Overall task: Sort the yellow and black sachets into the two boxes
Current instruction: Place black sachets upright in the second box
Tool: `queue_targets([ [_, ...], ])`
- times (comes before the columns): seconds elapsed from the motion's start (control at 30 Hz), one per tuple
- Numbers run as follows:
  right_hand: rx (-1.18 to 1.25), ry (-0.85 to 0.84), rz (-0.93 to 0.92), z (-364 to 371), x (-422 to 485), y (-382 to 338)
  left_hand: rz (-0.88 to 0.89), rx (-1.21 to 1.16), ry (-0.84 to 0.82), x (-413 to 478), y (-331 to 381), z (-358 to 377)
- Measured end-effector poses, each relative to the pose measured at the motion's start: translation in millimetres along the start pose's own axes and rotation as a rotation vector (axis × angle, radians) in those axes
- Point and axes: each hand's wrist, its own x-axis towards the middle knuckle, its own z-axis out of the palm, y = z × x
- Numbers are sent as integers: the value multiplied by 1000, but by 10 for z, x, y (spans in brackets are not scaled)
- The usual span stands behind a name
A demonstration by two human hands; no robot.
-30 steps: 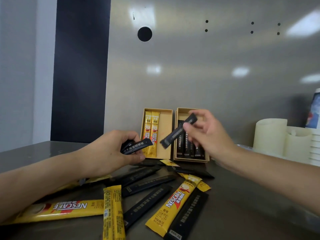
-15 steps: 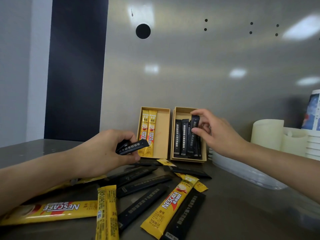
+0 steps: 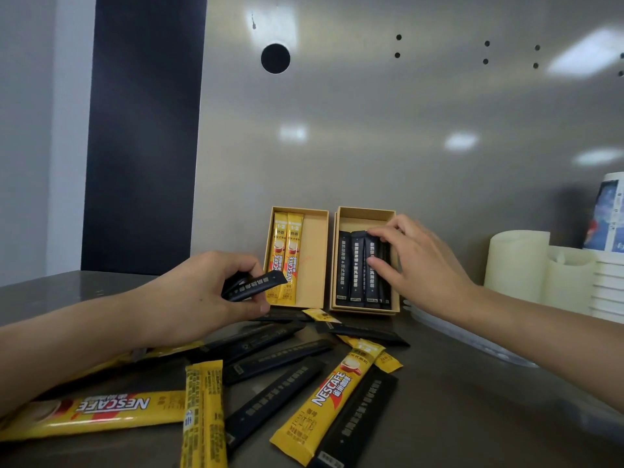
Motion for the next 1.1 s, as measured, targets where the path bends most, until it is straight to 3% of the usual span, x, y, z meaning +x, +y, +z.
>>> queue_targets([
  [0.23, -184, -19, -60, 34, -19, -9, 4, 5, -1, 1, -5, 1],
  [0.47, -117, 41, -52, -28, -11, -72, 12, 40, 0, -7, -24, -1],
  [0.63, 160, 52, -142, -180, 52, -334, 5, 63, 27, -13, -26, 5],
  [0.87, 814, -275, 26, -212, -197, -1063, 31, 126, 8, -11, -16, 55],
  [1.1, 1005, -377, 129, -150, -191, -1154, 123, 110, 12, -22, 37, 95],
])
